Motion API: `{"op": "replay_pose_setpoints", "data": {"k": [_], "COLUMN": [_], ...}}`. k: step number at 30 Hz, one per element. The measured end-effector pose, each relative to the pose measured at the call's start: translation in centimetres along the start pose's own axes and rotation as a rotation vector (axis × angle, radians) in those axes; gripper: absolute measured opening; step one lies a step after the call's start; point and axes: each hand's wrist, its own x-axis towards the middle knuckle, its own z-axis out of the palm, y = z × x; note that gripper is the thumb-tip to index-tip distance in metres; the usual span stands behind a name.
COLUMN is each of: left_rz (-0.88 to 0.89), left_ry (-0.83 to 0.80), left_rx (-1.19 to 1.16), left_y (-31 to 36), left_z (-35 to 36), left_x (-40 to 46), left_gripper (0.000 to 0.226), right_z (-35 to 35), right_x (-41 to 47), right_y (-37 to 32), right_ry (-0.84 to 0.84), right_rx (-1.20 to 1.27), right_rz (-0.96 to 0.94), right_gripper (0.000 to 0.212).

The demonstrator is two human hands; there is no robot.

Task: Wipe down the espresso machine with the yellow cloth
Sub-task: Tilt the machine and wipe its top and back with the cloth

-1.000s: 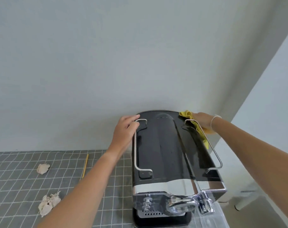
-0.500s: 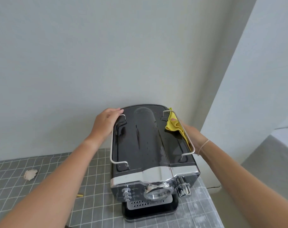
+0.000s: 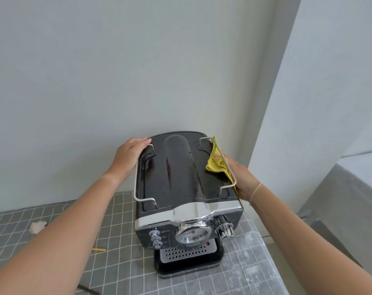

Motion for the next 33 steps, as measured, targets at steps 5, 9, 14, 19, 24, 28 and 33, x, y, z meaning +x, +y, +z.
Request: {"op": "replay_pose_setpoints", "data": {"k": [5, 9, 14, 19, 24, 28, 33], "left_rz": [0.047, 0.122, 0.281, 0.432, 0.427, 0.412, 0.382], "left_ry": [-0.024, -0.103, -0.052, -0.278, -0.326, -0.282, -0.264], "left_rx": [0.135, 0.406, 0.667, 0.734, 0.79, 0.846, 0.91], "left_y": [0.1, 0.8, 3.8, 6.2, 5.6, 5.7, 5.7], "left_z": [-0.4, -1.0, 0.8, 5.6, 6.9, 6.8, 7.0], "left_x": [0.0, 0.0, -2.1, -5.1, -6.9, -7.3, -7.4], "left_gripper": [0.039, 0.04, 0.037, 0.056, 0.044, 0.048, 0.05], "right_z": [0.0, -0.1, -0.6, -0.4, -0.2, -1.3, -1.6], "right_x": [-0.4, -3.2, -3.9, -1.8, -2.5, -4.4, -3.4], "right_y": [0.2, 1.3, 1.9, 1.0, 1.1, 3.1, 3.1], "right_ry": [0.015, 0.004, 0.006, -0.041, -0.082, -0.084, -0.115], "right_rx": [-0.038, 0.006, 0.024, 0.01, 0.06, 0.13, -0.003], "right_rz": [-0.019, 0.014, -0.004, -0.037, -0.053, 0.002, 0.043], "right_gripper": [0.046, 0.046, 0.04, 0.057, 0.041, 0.036, 0.056]}}
